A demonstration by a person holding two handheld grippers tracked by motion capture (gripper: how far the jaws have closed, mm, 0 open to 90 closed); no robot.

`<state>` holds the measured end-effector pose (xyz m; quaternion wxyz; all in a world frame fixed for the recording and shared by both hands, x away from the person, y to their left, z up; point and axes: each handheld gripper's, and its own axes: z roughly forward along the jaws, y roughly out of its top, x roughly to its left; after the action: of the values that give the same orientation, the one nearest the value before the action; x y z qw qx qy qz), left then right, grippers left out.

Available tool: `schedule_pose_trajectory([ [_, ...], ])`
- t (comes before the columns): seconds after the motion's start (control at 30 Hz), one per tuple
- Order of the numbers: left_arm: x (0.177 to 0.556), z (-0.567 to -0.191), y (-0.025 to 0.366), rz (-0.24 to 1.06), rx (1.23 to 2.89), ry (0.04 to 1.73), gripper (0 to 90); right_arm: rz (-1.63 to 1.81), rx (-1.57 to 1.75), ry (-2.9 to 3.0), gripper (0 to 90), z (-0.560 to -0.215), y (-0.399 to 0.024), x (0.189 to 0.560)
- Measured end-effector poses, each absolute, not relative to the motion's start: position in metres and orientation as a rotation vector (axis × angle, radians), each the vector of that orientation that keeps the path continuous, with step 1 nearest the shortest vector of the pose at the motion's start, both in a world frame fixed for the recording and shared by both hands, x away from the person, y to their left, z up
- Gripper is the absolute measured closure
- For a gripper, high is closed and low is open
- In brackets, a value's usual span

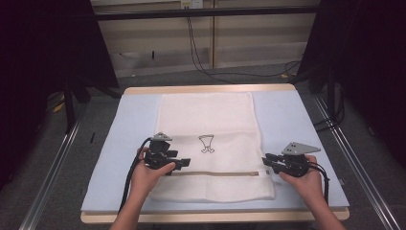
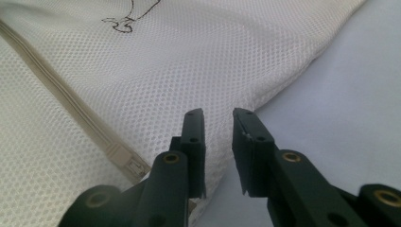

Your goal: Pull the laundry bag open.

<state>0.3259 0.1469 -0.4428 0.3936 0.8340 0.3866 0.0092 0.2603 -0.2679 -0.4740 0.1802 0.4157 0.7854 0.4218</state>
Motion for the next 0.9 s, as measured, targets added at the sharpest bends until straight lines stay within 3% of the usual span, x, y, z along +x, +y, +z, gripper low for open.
schedule_pose_trajectory([
  [0.13, 0.326, -0.442, 0.140, 0.022, 2.120, 0.952, 34.6, 1.153, 1.224, 2.246, 72.6, -0.480, -0.266, 0.262],
  [0.3, 0.326, -0.440, 0.130, -0.024, 2.102, 0.957, 34.7, 1.143, 1.205, 2.305, 90.0, -0.484, -0.263, 0.262],
  [0.5, 0.324, -0.441, 0.109, -0.094, 2.095, 0.955, 37.9, 1.171, 1.219, 2.331, 89.8, -0.482, -0.260, 0.257],
  [0.6, 0.321, -0.441, 0.097, -0.152, 2.064, 0.951, 38.6, 1.154, 1.211, 2.297, 79.6, -0.480, -0.260, 0.254],
  [0.73, 0.318, -0.439, 0.087, -0.177, 2.050, 0.947, 40.4, 1.229, 1.190, 2.231, 77.4, -0.474, -0.265, 0.249],
  [0.8, 0.317, -0.440, 0.083, -0.208, 2.039, 0.959, 41.4, 1.244, 1.180, 2.220, 77.8, -0.472, -0.267, 0.247],
  [0.9, 0.315, -0.441, 0.074, -0.243, 2.062, 0.957, 44.4, 1.227, 1.115, 2.237, 88.0, -0.471, -0.266, 0.243],
])
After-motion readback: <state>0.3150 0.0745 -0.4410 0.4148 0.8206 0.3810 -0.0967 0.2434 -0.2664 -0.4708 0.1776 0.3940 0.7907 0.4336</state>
